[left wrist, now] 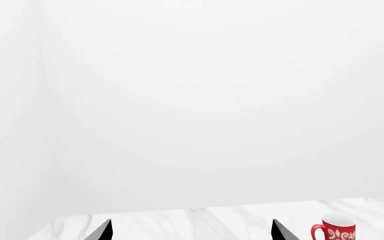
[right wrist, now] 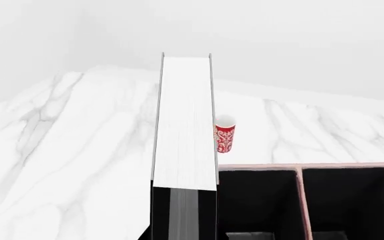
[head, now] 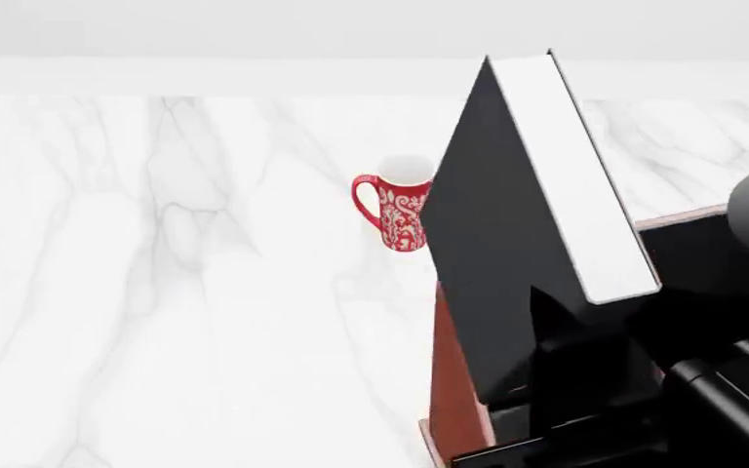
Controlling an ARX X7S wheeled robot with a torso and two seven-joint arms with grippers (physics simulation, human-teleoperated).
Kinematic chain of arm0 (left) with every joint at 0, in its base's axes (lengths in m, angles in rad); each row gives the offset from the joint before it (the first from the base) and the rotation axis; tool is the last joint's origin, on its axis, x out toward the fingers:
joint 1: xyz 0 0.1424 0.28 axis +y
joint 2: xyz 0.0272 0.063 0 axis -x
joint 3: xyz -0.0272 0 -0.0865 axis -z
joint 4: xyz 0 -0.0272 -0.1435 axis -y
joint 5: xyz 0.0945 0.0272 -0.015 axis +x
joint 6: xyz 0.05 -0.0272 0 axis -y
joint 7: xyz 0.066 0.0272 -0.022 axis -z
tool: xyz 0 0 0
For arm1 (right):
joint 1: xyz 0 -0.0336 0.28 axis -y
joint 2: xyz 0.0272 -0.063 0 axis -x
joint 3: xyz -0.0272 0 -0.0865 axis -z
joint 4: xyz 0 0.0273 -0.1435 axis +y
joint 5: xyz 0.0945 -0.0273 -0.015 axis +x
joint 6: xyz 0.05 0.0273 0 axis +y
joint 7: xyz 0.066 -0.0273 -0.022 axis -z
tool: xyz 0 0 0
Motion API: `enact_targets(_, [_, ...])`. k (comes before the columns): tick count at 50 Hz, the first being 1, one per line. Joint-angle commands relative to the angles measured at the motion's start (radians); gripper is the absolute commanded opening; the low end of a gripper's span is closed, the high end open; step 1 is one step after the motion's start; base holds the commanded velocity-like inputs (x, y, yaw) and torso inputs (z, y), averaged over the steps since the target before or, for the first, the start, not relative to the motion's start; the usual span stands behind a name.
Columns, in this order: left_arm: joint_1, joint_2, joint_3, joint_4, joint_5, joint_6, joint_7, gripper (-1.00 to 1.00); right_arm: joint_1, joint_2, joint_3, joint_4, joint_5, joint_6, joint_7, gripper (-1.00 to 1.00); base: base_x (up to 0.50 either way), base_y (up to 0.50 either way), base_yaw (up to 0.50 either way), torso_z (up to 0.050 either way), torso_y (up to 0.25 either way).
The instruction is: Pick up the book and place it in the left compartment of the caddy.
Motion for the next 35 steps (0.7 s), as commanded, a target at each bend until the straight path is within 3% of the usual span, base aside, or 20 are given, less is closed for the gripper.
enact_targets(1, [0.001,-0.003,0.002,-0.002,0.0,0.003,-0.004,1.0,-0.086,0.096,0.109,0.005,-0.05,0.016,-0.068,-1.0,0.0,0.0,0.0,0.0,0.0])
enact_targets(13, [0.004,-0.005,0.009,-0.005,0.004,0.012,-0.007,1.0,-0.198,0.15,0.186,0.018,-0.105,0.038,-0.126,-1.0,0.0,0.0,0.0,0.001,0.001])
enact_targets(28, [0.005,-0.01,0.012,-0.003,0.001,0.012,-0.012,1.0,-0.337,0.131,0.216,0.045,-0.211,0.062,-0.175,-1.0,0.0,0.0,0.0,0.0,0.001])
enact_targets(35, [0.004,-0.012,0.013,-0.006,0.0,0.015,-0.014,1.0,-0.311,0.114,0.177,0.092,-0.247,0.098,-0.187,-1.0,0.0,0.0,0.0,0.0,0.0])
